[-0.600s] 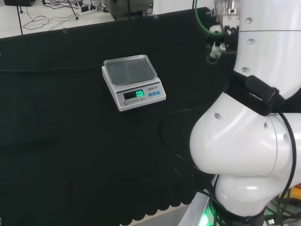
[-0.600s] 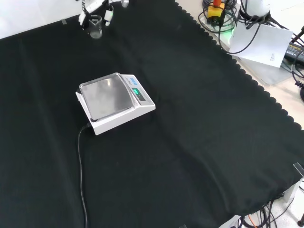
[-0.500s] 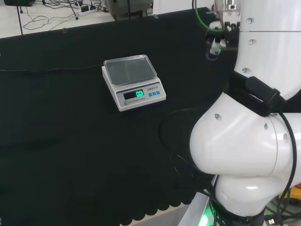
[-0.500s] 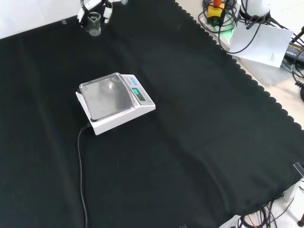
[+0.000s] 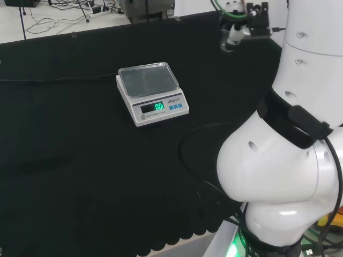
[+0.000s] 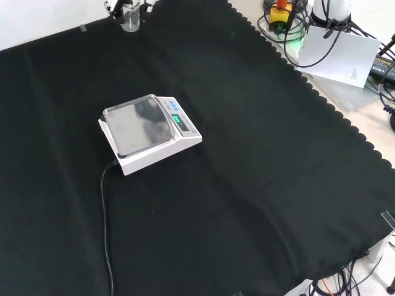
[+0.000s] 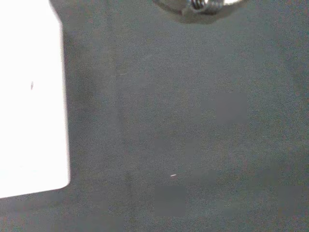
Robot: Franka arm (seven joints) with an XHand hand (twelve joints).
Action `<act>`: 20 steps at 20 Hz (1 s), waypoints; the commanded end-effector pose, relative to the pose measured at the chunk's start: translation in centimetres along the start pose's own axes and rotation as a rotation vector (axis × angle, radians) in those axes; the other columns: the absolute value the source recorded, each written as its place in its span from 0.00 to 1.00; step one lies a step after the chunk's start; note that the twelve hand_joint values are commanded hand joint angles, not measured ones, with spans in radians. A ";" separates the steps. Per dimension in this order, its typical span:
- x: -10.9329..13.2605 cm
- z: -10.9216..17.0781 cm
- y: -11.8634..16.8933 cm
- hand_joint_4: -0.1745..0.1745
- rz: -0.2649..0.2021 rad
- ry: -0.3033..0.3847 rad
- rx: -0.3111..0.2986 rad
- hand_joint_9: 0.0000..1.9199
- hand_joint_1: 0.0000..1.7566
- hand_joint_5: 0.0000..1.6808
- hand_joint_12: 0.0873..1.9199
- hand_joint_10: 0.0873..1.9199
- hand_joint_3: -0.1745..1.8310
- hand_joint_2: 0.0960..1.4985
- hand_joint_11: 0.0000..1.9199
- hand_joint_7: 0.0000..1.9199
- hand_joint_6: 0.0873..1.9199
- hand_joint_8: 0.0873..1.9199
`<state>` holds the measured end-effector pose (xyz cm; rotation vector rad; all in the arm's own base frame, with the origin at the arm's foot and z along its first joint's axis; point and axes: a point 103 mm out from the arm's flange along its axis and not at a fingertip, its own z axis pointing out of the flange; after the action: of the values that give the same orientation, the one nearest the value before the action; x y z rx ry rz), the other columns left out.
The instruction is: Put the beaker on the electronic balance.
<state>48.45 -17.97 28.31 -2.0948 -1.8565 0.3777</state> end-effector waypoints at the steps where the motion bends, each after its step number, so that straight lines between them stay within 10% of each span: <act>1: 6.4 0.3 -0.3 0.00 -0.108 -0.016 0.027 0.46 0.92 0.45 0.81 0.63 0.09 0.75 0.42 0.28 0.57 0.75; 20: 18.5 2.8 3.2 0.00 -0.274 -0.053 0.087 0.47 0.92 0.46 0.81 0.62 0.09 0.75 0.42 0.29 0.57 0.74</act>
<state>52.25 -1.50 25.15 -1.7856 -2.0727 0.4360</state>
